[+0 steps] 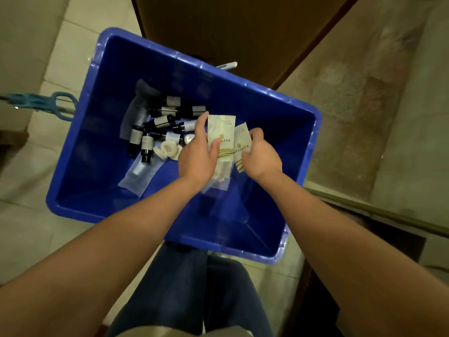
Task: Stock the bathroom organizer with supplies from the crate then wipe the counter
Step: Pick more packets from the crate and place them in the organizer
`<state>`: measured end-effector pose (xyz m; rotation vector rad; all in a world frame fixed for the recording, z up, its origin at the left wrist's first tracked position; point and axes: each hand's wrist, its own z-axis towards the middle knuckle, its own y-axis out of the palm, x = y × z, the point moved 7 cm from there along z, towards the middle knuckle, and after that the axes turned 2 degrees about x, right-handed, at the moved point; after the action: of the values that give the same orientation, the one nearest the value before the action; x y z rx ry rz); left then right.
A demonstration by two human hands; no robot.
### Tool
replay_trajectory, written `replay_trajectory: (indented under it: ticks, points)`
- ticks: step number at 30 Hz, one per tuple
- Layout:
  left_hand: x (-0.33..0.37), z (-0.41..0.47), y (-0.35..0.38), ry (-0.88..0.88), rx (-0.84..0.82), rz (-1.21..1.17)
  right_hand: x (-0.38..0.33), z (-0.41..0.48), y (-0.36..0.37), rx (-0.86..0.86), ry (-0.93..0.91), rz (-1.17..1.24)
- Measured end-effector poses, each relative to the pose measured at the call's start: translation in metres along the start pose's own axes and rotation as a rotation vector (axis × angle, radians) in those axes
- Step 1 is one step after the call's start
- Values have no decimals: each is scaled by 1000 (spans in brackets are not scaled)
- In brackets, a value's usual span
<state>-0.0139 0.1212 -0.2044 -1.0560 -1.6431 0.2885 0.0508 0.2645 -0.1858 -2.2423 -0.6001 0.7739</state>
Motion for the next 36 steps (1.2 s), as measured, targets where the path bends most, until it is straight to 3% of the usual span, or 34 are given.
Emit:
replay_trajectory:
  ticks: [7,12,23,36]
  points:
    - [56,-45,-27,190,-92,-101,-3,-84,-42,156,-99,184]
    - [99,-89,-35,282,-157,-168,19,-150,-69,247,-42,237]
    - [237,-215,-23,540,-461,-267,113,-310,-152,604,60,685]
    - [395,-373,26,925,-787,-178,231,-489,-207,1004,204,885]
